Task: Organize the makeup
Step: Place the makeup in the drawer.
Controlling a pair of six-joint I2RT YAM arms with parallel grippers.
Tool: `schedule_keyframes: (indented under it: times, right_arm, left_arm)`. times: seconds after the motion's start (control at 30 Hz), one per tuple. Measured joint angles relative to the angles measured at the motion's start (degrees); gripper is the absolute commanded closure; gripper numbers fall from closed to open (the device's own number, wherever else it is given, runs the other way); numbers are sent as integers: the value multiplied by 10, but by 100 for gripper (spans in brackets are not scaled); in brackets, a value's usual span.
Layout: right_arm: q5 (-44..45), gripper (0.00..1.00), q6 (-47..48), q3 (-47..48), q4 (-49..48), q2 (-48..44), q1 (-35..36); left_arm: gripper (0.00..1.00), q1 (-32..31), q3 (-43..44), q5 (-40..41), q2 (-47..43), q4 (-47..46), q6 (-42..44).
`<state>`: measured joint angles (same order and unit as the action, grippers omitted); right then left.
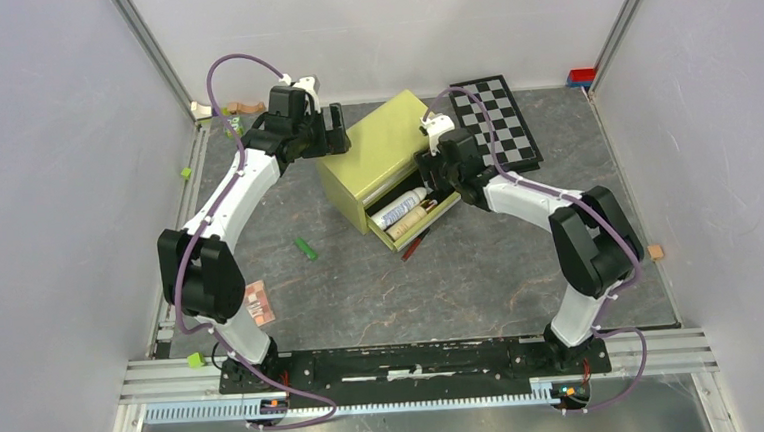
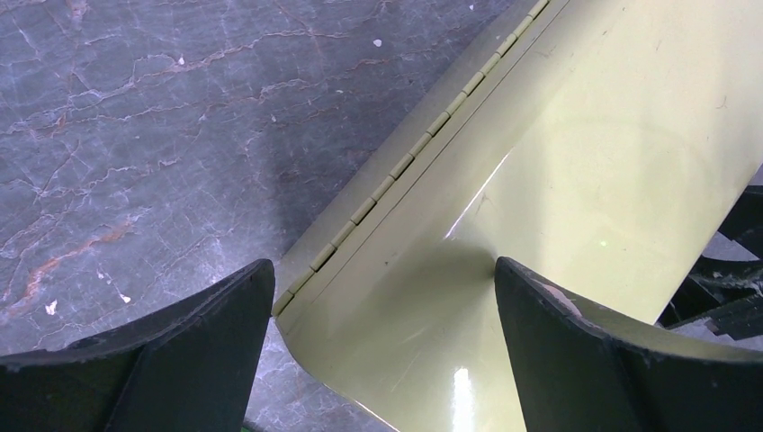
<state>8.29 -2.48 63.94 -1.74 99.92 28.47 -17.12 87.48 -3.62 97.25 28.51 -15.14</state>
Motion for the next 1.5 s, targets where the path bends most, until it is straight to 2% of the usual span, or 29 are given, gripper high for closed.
schedule_keyframes:
  times: [0.93, 1.3, 1.5]
  right_arm:
    - [-6, 23, -22, -32, -109, 34, -9]
    - [17, 23, -41, -127, -106, -97, -12]
    - [76, 17, -112, -168, -91, -170, -56]
  left_arm:
    - [3, 0, 0, -11, 0, 0, 11]
    - [3, 0, 0, -11, 0, 0, 11]
    - [3, 0, 0, -11, 0, 0, 11]
